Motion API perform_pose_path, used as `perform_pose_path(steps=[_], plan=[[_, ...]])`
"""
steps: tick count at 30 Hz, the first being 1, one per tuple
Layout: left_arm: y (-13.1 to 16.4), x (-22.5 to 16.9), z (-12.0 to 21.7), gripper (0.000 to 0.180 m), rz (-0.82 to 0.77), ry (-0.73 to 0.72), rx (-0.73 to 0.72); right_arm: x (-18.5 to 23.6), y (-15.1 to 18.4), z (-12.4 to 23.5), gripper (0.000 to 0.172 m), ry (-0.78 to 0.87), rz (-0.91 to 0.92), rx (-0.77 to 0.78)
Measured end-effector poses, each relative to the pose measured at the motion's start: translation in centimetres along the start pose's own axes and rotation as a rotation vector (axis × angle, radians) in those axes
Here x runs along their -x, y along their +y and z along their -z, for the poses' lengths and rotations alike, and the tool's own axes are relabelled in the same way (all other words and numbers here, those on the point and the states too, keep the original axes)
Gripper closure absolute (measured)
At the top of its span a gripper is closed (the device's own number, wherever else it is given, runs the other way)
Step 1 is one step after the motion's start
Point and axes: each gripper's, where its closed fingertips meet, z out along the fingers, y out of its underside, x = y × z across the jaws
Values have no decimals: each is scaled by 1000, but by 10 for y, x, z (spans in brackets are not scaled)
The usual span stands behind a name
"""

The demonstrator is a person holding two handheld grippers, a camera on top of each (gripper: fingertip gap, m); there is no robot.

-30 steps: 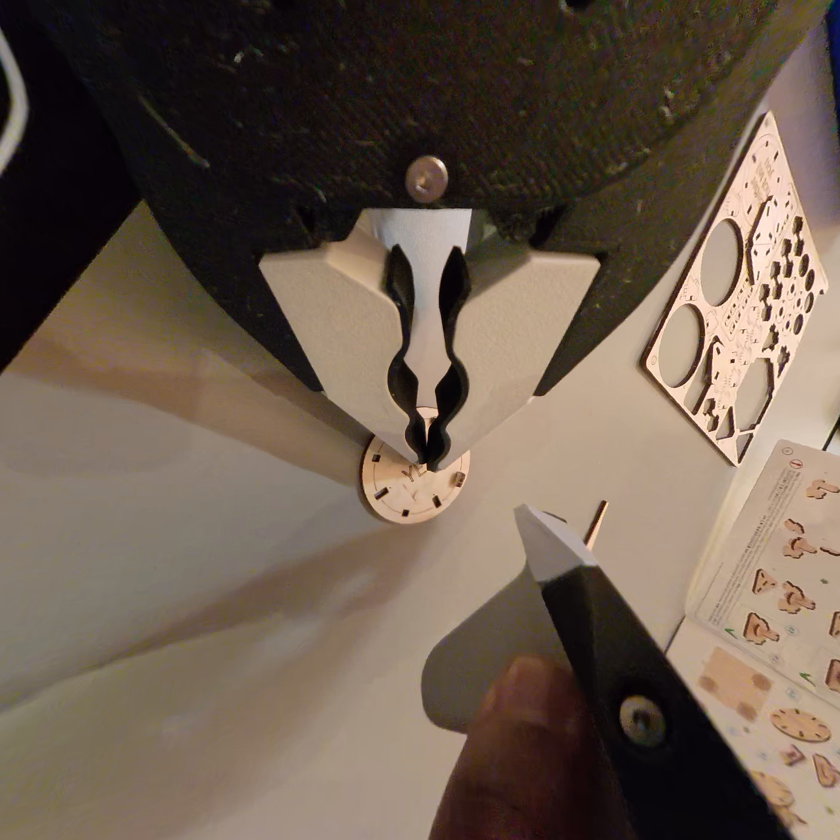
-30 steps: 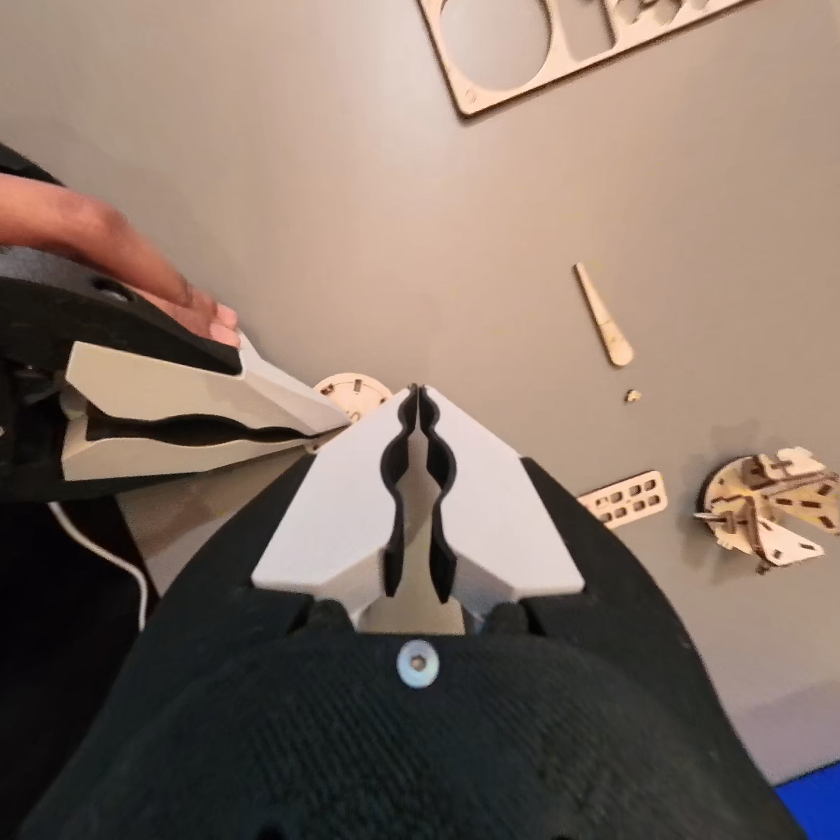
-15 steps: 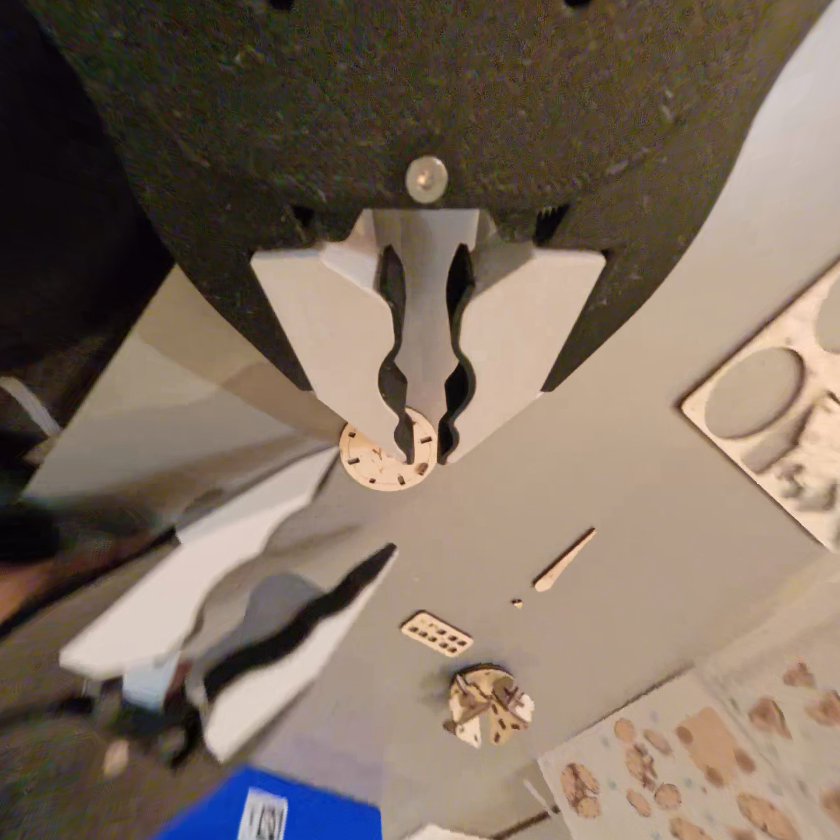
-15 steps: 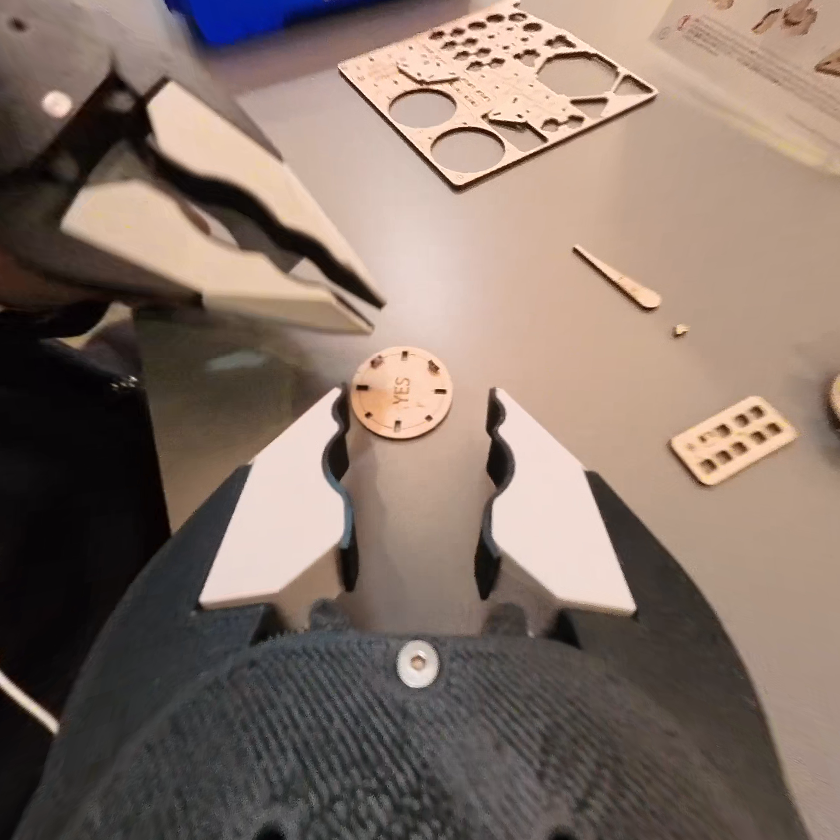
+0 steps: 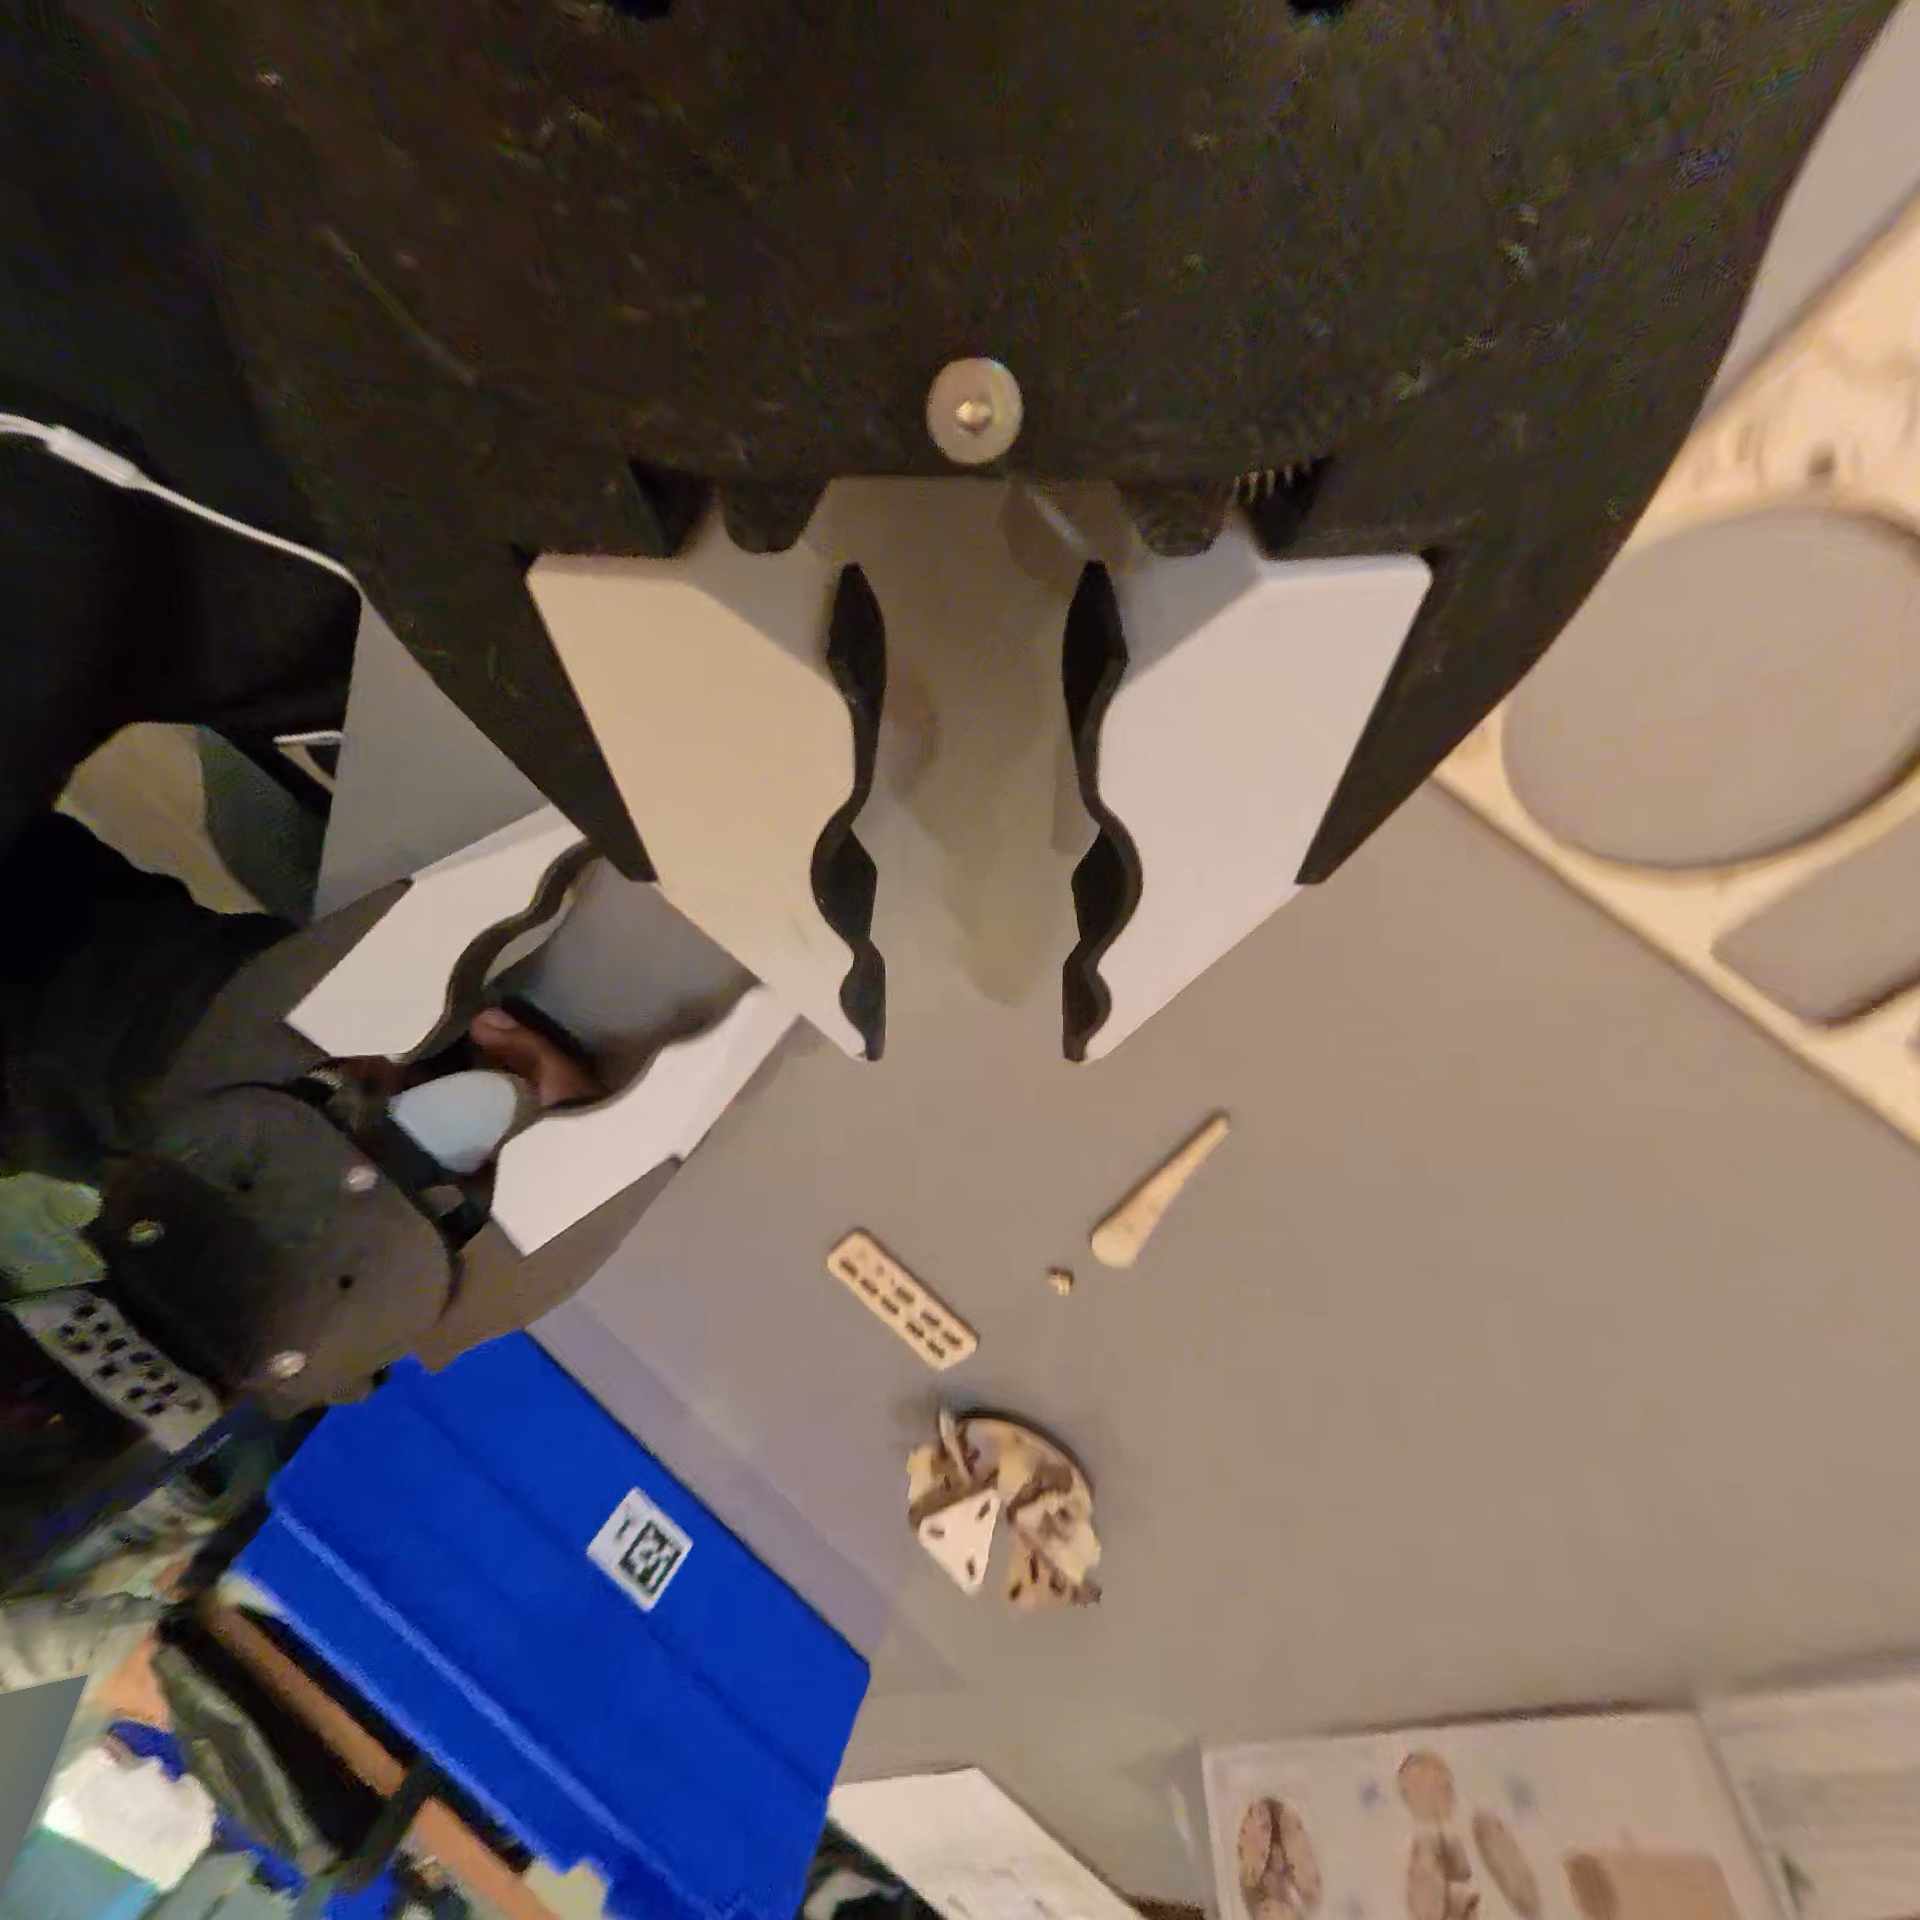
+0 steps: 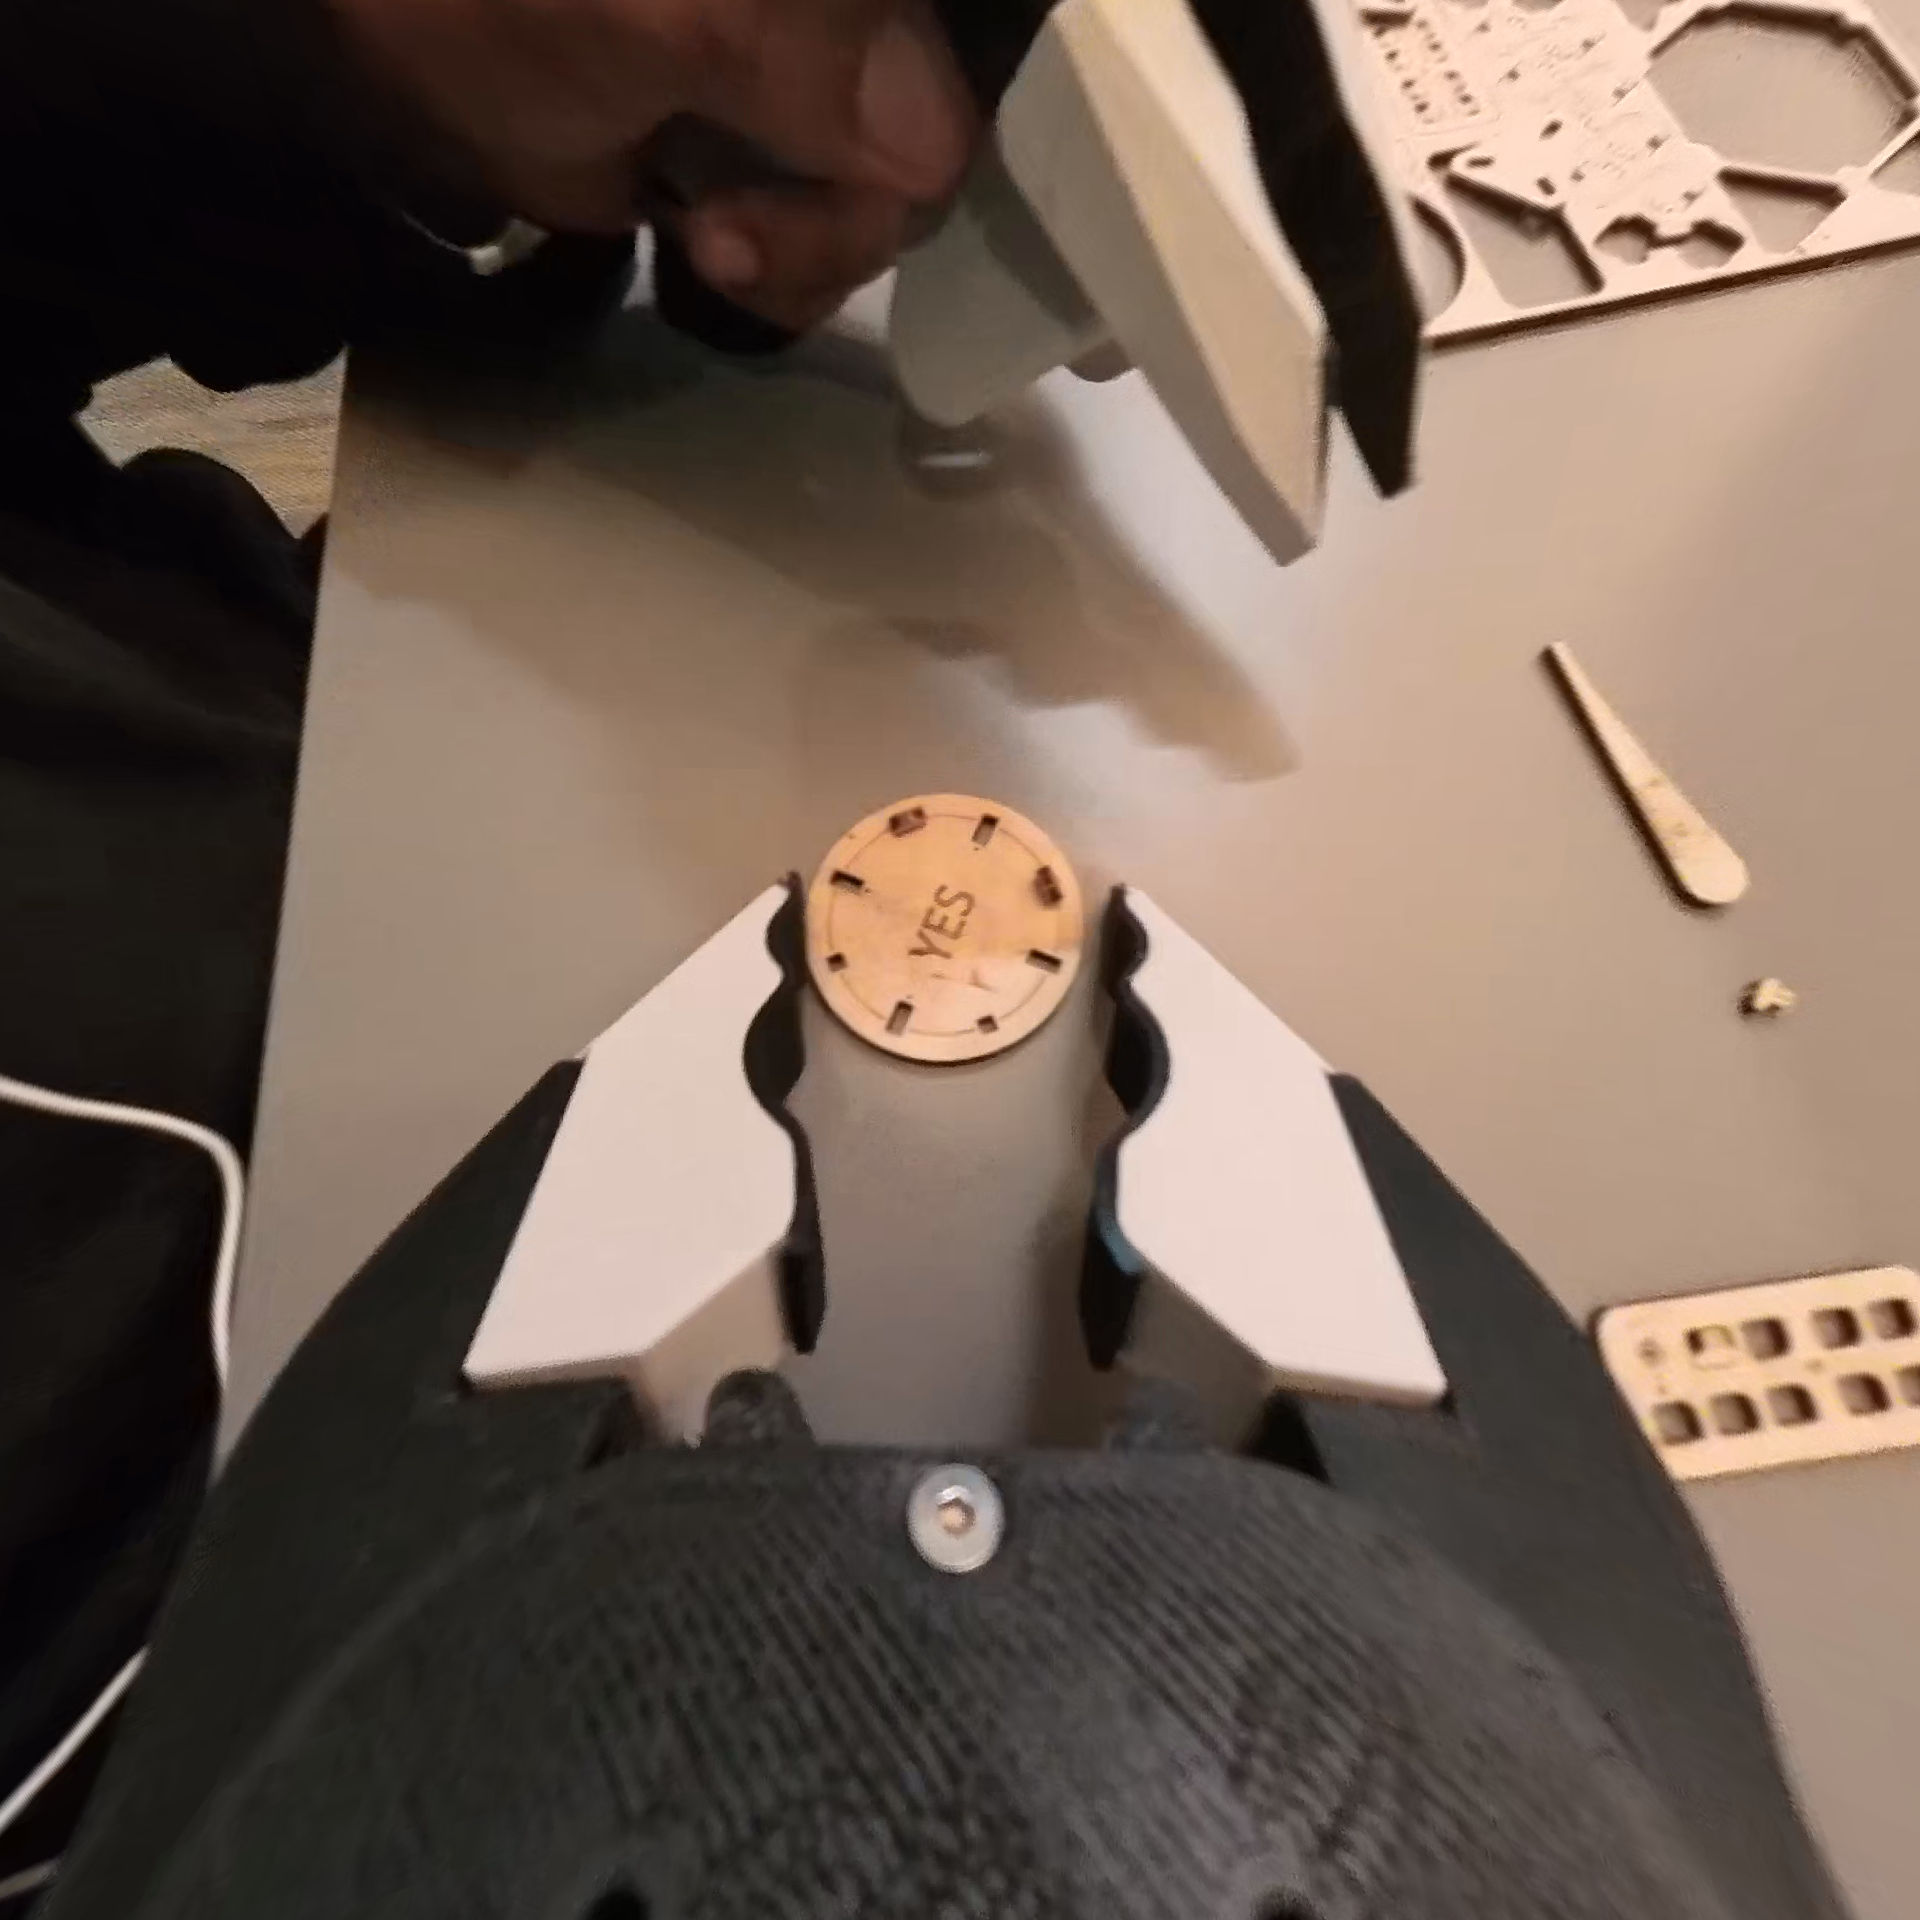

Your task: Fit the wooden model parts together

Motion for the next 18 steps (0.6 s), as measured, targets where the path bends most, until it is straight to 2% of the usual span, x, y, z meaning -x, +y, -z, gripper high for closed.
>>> perform_pose_path(steps=[6, 8, 11, 13, 16, 18], plan=[[-50, 6, -31, 149, 43, 247, -29, -19, -8, -3, 120, -158, -37, -11], [-63, 6, -34, 148, 16, 284, -57, -25, -11, -4, 121, -173, -63, -15], [-71, 7, -30, 148, -26, 256, -115, -35, -21, 3, 121, -118, -68, -92], [-74, -1, -18, 144, -8, 289, -153, -40, -34, 17, 121, -51, -51, -184], [-72, -8, -3, 139, 23, 310, -194, -52, -55, 41, 121, 110, 36, -325], [-67, -21, 1, 137, 85, 392, -206, -62, -62, 53, 120, 236, 128, -363]])
